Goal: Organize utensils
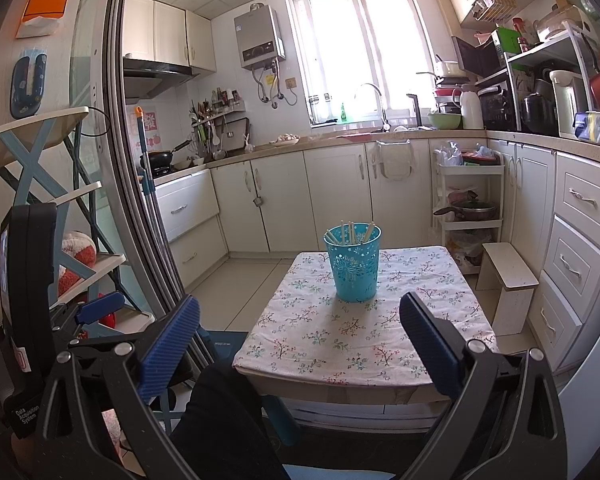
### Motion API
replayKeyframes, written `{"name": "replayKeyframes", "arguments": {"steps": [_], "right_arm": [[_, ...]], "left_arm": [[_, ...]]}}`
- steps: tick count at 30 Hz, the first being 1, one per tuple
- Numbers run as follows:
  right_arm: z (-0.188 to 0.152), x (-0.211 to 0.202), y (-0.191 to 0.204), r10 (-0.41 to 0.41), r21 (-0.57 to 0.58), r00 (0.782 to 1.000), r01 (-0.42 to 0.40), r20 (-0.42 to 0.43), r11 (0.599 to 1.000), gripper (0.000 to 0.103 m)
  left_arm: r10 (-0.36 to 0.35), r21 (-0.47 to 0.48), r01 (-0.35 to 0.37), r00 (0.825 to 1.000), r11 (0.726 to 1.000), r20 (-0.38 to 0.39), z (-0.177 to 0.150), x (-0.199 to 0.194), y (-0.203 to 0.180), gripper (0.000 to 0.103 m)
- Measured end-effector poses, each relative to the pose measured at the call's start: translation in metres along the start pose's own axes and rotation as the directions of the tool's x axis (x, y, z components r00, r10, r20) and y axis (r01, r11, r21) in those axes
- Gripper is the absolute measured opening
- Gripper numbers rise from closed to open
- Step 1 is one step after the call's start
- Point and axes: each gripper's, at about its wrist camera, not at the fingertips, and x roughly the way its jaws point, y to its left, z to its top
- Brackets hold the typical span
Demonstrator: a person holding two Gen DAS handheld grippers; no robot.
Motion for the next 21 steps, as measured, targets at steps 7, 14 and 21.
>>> {"name": "replayKeyframes", "arguments": {"steps": [7, 14, 21], "right_arm": [[0.0, 0.0, -0.001, 0.001, 0.001, 1.0, -0.001, -0.002, 1.0, 0.096], [-0.004, 0.0, -0.006, -0.003, 0.002, 1.0, 0.003, 0.006, 1.0, 0.096], [-0.001, 0.011, -0.021, -0.023, 0.016, 1.0, 0.023, -0.009, 1.0, 0.096]], "left_arm": [[-0.028, 0.009, 0.028, 1.0, 1.0, 0.005, -0.006, -0.001, -0.006, 0.095], [-0.014, 0.036, 0.012, 0.999, 0.999, 0.048, -0.006, -0.006, -0.009, 0.095], [-0.034, 0.006, 0.034, 0.999, 0.999, -0.026, 0.001, 0.021, -0.004, 0.095]]}}
